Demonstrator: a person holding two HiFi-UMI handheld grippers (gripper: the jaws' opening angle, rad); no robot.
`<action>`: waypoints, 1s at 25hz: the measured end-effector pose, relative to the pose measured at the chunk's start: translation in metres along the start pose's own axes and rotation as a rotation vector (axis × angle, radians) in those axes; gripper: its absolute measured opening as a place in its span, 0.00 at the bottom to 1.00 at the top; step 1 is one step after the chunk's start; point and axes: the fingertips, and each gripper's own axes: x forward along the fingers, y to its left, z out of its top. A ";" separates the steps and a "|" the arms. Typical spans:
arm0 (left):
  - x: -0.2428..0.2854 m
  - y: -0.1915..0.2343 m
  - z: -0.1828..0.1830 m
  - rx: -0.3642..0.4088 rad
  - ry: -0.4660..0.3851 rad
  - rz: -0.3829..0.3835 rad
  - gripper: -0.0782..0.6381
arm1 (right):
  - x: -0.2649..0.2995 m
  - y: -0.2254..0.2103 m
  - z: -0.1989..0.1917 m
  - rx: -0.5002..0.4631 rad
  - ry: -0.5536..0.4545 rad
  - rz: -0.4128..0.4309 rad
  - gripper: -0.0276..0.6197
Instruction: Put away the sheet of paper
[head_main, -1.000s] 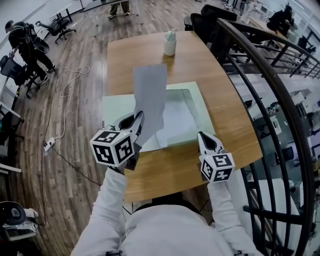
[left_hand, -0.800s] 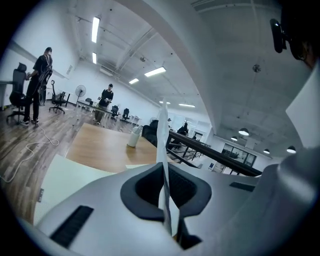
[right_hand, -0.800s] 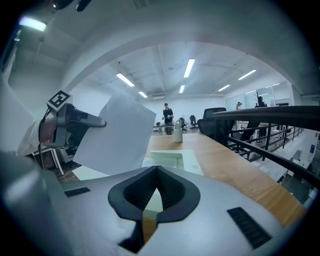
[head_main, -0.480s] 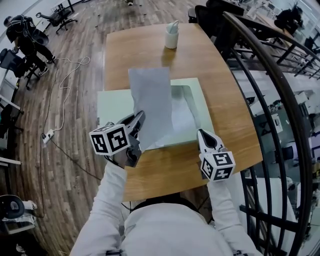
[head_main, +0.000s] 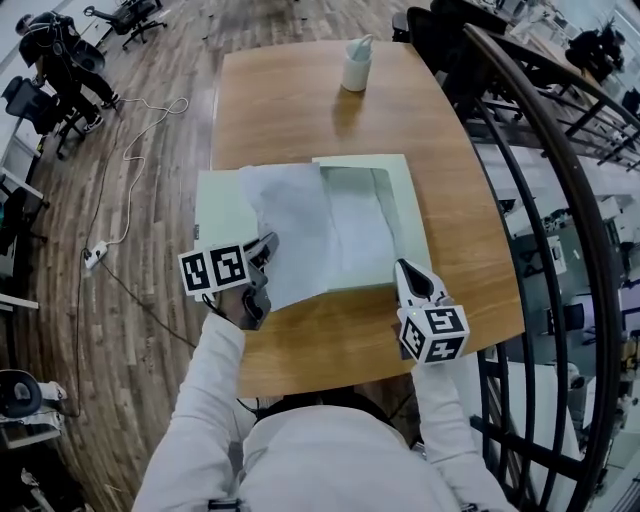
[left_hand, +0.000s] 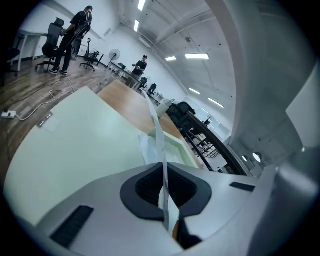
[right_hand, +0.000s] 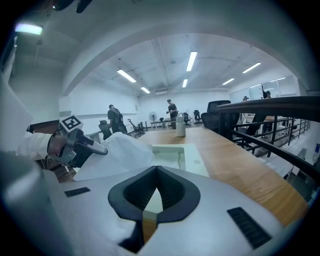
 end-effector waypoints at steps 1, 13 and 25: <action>0.000 0.005 -0.002 -0.007 0.007 0.013 0.13 | 0.001 0.001 -0.001 0.000 0.002 0.004 0.09; 0.010 0.036 -0.011 -0.063 0.088 0.026 0.13 | 0.010 0.000 -0.006 0.000 0.022 0.022 0.09; 0.029 0.030 -0.010 -0.093 0.114 -0.064 0.13 | 0.012 -0.006 -0.012 0.009 0.031 0.017 0.09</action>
